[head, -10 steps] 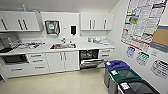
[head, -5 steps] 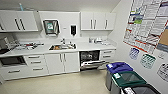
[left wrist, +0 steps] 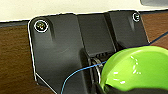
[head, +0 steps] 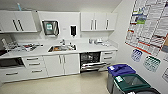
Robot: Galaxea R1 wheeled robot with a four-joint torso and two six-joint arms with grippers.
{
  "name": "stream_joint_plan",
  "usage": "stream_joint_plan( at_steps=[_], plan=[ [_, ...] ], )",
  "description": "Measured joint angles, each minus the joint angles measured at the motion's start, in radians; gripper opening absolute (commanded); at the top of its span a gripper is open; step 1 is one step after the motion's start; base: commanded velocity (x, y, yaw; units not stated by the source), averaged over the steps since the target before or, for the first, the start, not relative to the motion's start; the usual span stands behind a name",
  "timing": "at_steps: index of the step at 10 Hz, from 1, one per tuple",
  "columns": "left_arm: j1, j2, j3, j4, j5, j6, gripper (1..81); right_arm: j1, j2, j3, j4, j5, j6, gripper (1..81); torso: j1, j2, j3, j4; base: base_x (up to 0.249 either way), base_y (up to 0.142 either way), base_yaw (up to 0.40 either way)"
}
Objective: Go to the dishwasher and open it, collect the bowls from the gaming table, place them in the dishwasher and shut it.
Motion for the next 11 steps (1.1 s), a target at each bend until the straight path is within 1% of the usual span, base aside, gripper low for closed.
stream_joint_plan(
  at_steps=[7,9,11],
  plan=[
    [0.003,0.000,0.000,0.000,0.003,0.000,1.0,-0.001,0.001,0.000,-0.002,-0.002,0.000,1.0,0.000,0.000,0.000,0.000,0.127,0.000,0.000],
    [0.015,0.002,-0.001,0.000,0.005,0.000,1.0,-0.015,0.000,-0.001,-0.002,-0.004,0.000,1.0,-0.003,-0.002,0.000,0.000,0.124,0.000,0.000],
    [-0.003,0.001,-0.001,0.000,0.005,0.000,1.0,0.001,0.003,-0.002,-0.002,-0.003,0.000,1.0,0.000,0.000,-0.001,0.000,0.125,0.000,0.000]
  ],
)
